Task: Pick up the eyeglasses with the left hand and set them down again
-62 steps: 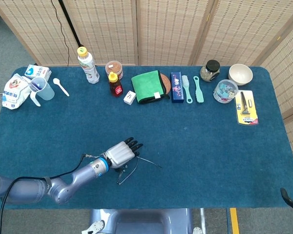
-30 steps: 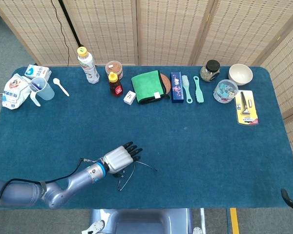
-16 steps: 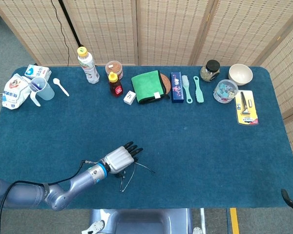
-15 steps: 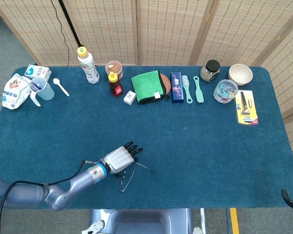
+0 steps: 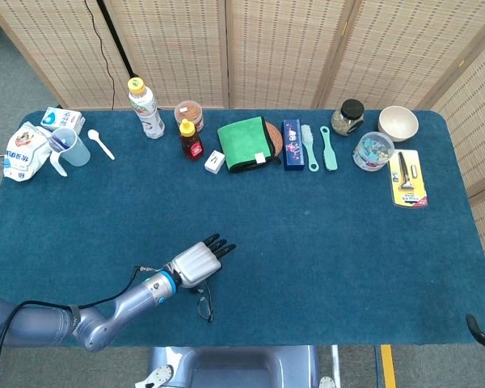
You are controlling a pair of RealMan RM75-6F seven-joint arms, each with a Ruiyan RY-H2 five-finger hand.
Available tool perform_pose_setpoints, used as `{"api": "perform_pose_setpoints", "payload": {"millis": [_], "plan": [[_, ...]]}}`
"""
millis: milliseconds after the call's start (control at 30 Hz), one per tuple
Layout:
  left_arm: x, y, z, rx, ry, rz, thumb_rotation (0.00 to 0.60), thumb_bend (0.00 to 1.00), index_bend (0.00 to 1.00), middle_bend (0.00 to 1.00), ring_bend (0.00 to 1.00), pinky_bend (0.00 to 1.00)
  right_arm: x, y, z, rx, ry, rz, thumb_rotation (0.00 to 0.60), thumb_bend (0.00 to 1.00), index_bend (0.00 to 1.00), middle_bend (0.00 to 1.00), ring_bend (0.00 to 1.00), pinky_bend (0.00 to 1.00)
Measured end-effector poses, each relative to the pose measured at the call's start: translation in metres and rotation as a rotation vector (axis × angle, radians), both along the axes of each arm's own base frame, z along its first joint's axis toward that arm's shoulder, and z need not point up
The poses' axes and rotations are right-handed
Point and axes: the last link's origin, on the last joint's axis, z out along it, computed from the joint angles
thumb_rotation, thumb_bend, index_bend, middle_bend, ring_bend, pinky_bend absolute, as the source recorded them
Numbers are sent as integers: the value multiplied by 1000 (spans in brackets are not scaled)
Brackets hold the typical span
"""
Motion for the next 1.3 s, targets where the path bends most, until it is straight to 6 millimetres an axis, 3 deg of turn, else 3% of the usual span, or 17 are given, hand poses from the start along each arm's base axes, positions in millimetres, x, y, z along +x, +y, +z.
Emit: {"api": "perform_pose_setpoints", "payload": {"millis": [267, 700, 800, 967, 1033, 1167, 1300], "plan": [[-7, 4, 5, 17, 3, 22, 552, 147, 627, 0, 0, 0, 2, 0, 0, 1, 1, 5, 600, 304, 79, 0, 4, 93], [-33, 44, 34, 152, -18, 145, 551, 147, 604, 0, 0, 0, 5, -4, -3, 11, 0, 16, 600, 304, 79, 0, 4, 93], [-33, 52, 36, 176, -47, 182, 551, 147, 504, 0, 0, 0, 6, -5, -3, 12, 0, 18, 600, 304, 79, 0, 4, 93], [-28, 56, 34, 173, -69, 207, 550, 147, 177, 0, 0, 0, 6, -3, -2, 6, -1, 18, 600, 304, 79, 0, 4, 93], [-25, 54, 33, 168, -74, 205, 550, 147, 108, 0, 0, 0, 6, -3, -1, 4, -1, 18, 600, 304, 79, 0, 4, 93], [-21, 52, 35, 169, -90, 202, 552, 146, 30, 0, 0, 0, 6, -2, -1, 1, -2, 20, 600, 304, 79, 0, 4, 93], [-22, 50, 46, 189, -108, 202, 554, 147, 18, 0, 0, 0, 6, -2, 0, 0, -5, 26, 600, 305, 79, 0, 4, 93]]}}
